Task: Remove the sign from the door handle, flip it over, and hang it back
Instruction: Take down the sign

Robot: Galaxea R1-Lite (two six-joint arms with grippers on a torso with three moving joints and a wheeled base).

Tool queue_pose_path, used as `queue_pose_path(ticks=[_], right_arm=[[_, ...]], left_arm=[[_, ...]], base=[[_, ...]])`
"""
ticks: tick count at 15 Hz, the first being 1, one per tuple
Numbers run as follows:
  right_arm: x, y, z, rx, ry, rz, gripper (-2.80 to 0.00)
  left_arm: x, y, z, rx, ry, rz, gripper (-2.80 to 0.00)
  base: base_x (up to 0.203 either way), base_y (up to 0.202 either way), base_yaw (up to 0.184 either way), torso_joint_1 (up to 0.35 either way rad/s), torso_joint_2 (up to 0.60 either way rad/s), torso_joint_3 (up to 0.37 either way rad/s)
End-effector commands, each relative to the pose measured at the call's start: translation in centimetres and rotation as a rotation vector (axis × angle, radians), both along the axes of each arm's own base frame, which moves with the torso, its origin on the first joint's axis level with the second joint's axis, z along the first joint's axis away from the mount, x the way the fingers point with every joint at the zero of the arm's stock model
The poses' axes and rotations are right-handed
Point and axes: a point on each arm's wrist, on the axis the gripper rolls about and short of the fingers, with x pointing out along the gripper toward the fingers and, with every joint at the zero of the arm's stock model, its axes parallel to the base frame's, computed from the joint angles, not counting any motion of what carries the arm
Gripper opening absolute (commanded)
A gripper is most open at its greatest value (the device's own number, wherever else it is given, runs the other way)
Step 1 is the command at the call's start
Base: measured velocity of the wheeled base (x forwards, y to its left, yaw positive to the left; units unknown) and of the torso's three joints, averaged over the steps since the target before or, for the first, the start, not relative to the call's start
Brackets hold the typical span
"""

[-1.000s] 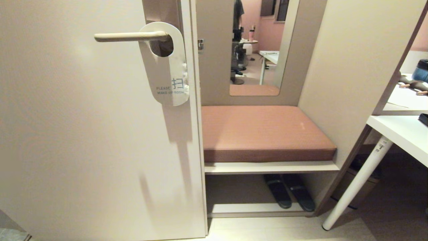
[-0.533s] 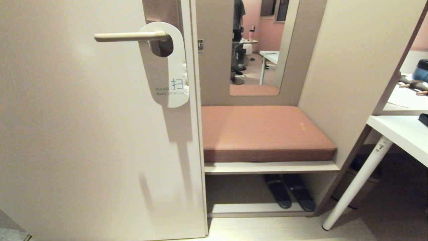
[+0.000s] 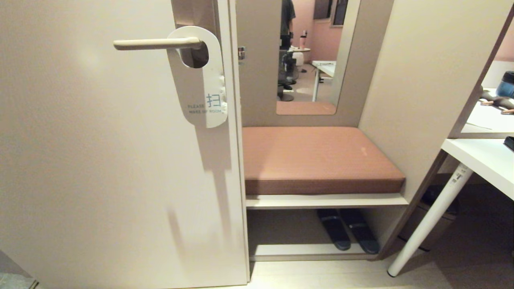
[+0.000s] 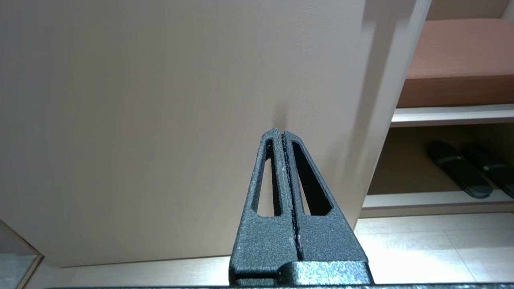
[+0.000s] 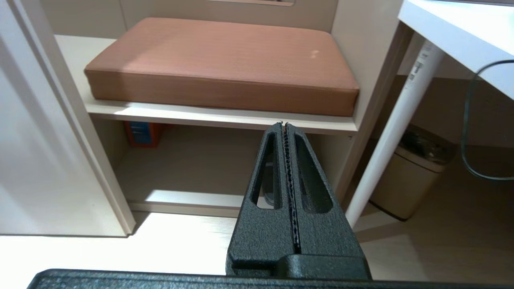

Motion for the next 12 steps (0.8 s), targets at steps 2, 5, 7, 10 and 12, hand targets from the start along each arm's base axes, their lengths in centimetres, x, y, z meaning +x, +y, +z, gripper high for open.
queue_pose_path(ticks=[2, 5, 7, 10, 12], right_arm=[[0.0, 0.0, 0.0, 0.0, 0.0, 0.0, -2.8], [0.0, 0.0, 0.0, 0.0, 0.0, 0.001, -2.8], [0.0, 0.0, 0.0, 0.0, 0.0, 0.0, -2.8], [0.0, 0.0, 0.0, 0.0, 0.0, 0.001, -2.8], [0.0, 0.0, 0.0, 0.0, 0.0, 0.0, -2.8]], left_arm=[[0.01, 0.0, 0.0, -0.007, 0.001, 0.0, -2.8], [0.01, 0.01, 0.0, -0.014, 0.001, 0.003, -2.8], [0.01, 0.01, 0.0, -0.014, 0.001, 0.004, -2.8], [0.01, 0.01, 0.0, -0.013, 0.001, 0.004, -2.8], [0.01, 0.01, 0.0, -0.013, 0.001, 0.004, -2.8]], base=[[0.001, 0.104, -0.003, 0.003, 0.0, 0.0], [0.0, 0.194, -0.002, 0.003, 0.0, 0.003], [0.0, 0.192, -0.001, 0.0, 0.0, 0.005], [0.0, 0.197, 0.0, 0.001, 0.0, 0.004], [0.0, 0.179, -0.001, 0.0, 0.0, 0.003]])
